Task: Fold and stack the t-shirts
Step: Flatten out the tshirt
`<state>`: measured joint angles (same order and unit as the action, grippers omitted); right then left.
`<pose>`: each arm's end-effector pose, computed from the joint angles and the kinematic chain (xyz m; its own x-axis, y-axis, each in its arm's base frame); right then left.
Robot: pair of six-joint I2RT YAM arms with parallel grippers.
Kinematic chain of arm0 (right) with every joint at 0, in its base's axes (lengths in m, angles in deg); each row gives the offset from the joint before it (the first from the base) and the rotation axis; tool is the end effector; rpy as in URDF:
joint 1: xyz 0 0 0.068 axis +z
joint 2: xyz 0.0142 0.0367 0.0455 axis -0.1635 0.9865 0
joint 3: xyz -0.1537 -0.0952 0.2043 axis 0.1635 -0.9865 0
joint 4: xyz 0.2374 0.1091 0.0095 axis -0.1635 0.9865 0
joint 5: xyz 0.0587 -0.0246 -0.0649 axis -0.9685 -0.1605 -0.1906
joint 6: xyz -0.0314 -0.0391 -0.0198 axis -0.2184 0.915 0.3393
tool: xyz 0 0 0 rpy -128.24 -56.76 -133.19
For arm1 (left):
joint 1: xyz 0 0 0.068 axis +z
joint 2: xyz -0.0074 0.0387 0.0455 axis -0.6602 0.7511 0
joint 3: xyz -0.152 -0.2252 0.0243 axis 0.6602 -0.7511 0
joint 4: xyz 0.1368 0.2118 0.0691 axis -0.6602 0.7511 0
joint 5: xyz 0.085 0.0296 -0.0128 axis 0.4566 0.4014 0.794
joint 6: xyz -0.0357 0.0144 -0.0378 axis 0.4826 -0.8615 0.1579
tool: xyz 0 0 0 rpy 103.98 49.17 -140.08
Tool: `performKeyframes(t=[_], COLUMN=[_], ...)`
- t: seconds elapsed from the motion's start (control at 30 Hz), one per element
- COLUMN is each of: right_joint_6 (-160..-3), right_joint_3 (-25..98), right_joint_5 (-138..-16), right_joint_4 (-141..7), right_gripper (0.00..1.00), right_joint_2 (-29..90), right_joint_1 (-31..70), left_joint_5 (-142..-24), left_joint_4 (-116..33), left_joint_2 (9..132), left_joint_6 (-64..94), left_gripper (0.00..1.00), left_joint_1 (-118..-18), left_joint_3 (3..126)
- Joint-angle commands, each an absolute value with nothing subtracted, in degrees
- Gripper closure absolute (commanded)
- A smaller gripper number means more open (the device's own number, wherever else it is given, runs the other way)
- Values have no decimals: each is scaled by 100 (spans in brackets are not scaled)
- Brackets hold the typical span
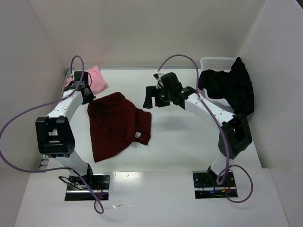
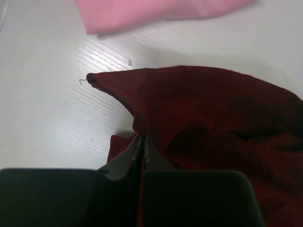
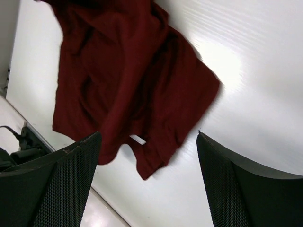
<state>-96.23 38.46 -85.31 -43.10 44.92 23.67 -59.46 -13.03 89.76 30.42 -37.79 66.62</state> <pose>0.3110 0.2141 0.2844 -0.7810 -0.0821 -0.6191 -0.4327 0.7859 0.4417 0.3652 0.0321 0.2647 -0.5484 -0.4709 -0.6910 -0.5465 0.8273 -0.1300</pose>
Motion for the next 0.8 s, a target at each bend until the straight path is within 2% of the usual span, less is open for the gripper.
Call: performKeyframes(t=[0.0, 0.37, 0.47, 0.6, 0.77], right_joint_6=[-9186, -8517, -8587, -8746, -9113], right_joint_3=[4595, 6581, 6705, 7161, 8100], right_joint_5=[-8473, -7391, -7259, -7347, -6882], right_joint_4=[-4501, -3956, -4034, -4105, -4009], right_gripper=[13, 13, 20, 20, 20], right_joint_2=[4780, 6705, 7048, 7487, 8233], right_joint_1=[3004, 4613, 4667, 4789, 4922], left_joint_5=[-6000, -6730, -6853, -6914, -7037], left_joint_4=[-1452, -1760, -1821, -1874, -1875], left_joint_2=[9104, 9359, 9359, 9359, 9412], left_joint_6=[2908, 3075, 3075, 3075, 3075], left_gripper=[100, 100, 100, 100, 100], left_joint_1=[-3666, -3253, -3253, -3253, -3139], left_joint_3=[6509, 6333, 6333, 6280, 6280])
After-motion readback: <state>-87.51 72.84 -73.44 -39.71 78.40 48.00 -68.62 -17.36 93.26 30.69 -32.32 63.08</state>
